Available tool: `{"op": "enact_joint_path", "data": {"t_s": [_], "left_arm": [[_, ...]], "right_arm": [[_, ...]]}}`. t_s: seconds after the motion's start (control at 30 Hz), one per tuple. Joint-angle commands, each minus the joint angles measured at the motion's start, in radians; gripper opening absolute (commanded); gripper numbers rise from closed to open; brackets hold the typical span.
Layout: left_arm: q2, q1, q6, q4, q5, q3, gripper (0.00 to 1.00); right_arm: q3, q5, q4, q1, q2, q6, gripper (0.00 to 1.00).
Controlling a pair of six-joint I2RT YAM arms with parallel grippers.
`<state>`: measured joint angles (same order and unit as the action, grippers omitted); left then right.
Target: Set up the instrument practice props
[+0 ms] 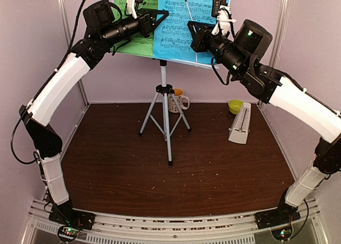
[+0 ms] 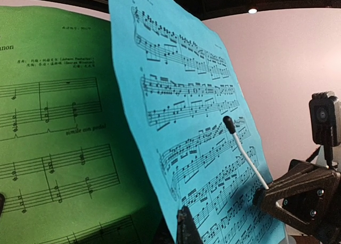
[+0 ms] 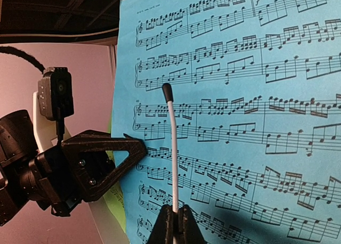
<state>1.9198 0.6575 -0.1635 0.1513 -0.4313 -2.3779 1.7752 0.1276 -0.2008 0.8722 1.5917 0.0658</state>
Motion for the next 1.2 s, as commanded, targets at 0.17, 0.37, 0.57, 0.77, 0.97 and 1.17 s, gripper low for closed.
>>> {"op": "enact_joint_path", "data": {"t_s": [0.17, 0.37, 0.57, 0.77, 0.97, 1.17], "left_arm": [[0.008, 0.008, 0.008, -0.037, -0.013, -0.029, 0.18], [-0.002, 0.008, 0.018, -0.023, -0.005, -0.021, 0.28], [-0.055, 0.008, 0.034, -0.050, 0.022, 0.049, 0.37], [-0.099, 0.008, 0.046, -0.079, 0.039, 0.112, 0.44], [-0.124, 0.010, 0.056, -0.080, 0.050, 0.139, 0.48], [-0.176, 0.010, 0.085, -0.090, 0.077, 0.200, 0.53]], "right_arm": [[-0.005, 0.018, -0.041, -0.006, -0.025, -0.004, 0.02], [-0.007, 0.024, -0.043, -0.006, -0.026, -0.002, 0.06], [-0.011, 0.033, -0.044, -0.008, -0.026, -0.003, 0.08], [-0.013, 0.037, -0.044, -0.009, -0.028, 0.001, 0.26], [-0.027, 0.043, -0.055, -0.007, -0.040, 0.000, 0.32], [-0.037, 0.041, -0.058, -0.009, -0.061, -0.001, 0.44]]}}
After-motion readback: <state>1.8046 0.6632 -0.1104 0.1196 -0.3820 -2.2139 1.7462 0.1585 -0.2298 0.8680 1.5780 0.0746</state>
